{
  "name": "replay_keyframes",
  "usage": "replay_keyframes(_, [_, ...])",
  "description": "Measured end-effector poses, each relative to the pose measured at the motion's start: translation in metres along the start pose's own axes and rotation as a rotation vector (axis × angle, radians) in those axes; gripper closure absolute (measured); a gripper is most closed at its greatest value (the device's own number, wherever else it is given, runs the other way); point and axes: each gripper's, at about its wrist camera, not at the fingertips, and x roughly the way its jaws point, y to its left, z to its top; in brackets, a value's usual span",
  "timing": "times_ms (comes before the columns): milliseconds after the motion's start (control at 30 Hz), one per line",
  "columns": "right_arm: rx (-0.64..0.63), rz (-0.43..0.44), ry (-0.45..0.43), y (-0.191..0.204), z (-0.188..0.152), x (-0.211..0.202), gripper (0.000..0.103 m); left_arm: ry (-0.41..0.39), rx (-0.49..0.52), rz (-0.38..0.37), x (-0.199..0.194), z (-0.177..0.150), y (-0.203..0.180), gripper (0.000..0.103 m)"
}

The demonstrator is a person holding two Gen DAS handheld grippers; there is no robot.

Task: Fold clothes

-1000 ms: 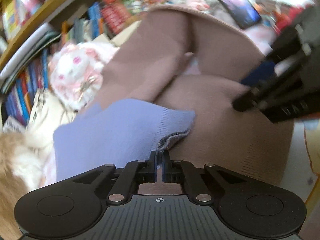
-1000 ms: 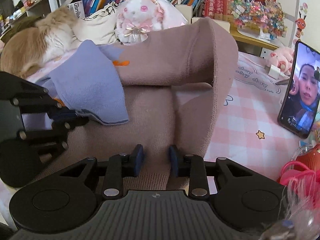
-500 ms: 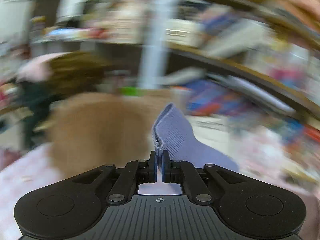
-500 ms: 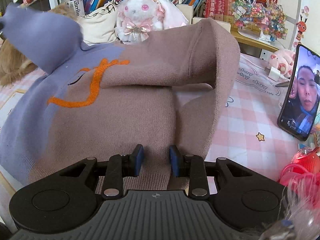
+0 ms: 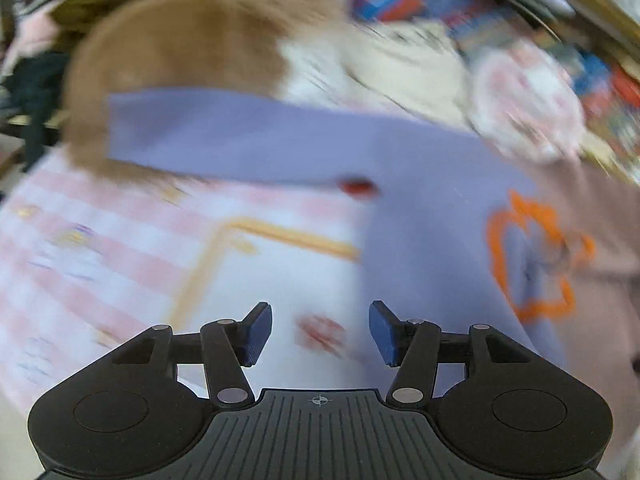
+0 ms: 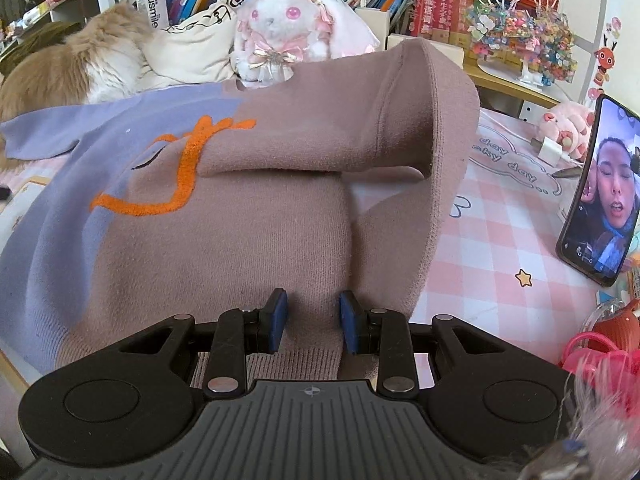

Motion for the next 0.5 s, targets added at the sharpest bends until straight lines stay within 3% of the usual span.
replay_keyframes(100, [-0.004,-0.004,0.001,0.002,0.0,0.0,0.076,0.03,0.034,-0.031,0.013,-0.009,-0.023,0.049])
replay_keyframes(233, [0.002,-0.001,-0.003,0.002,-0.002,-0.001,0.076,0.024,0.061,0.031,0.017,-0.018,-0.036,0.058])
replay_keyframes(300, [0.004,0.0,-0.005,0.002,-0.003,-0.001,0.076,0.02,0.042,0.002,0.016,-0.018,-0.035,0.093])
replay_keyframes(400, [-0.001,0.014,0.0,0.003,-0.002,-0.002,0.078,0.016,0.015,-0.03,0.011,-0.021,-0.029,0.096])
replay_keyframes(433, [-0.007,0.038,0.009,0.004,-0.002,-0.003,0.083,0.016,0.007,-0.03,0.008,-0.024,-0.023,0.096])
replay_keyframes(500, [-0.024,0.091,0.028,0.007,-0.002,-0.005,0.085,0.018,0.003,0.006,0.004,-0.026,-0.013,0.098])
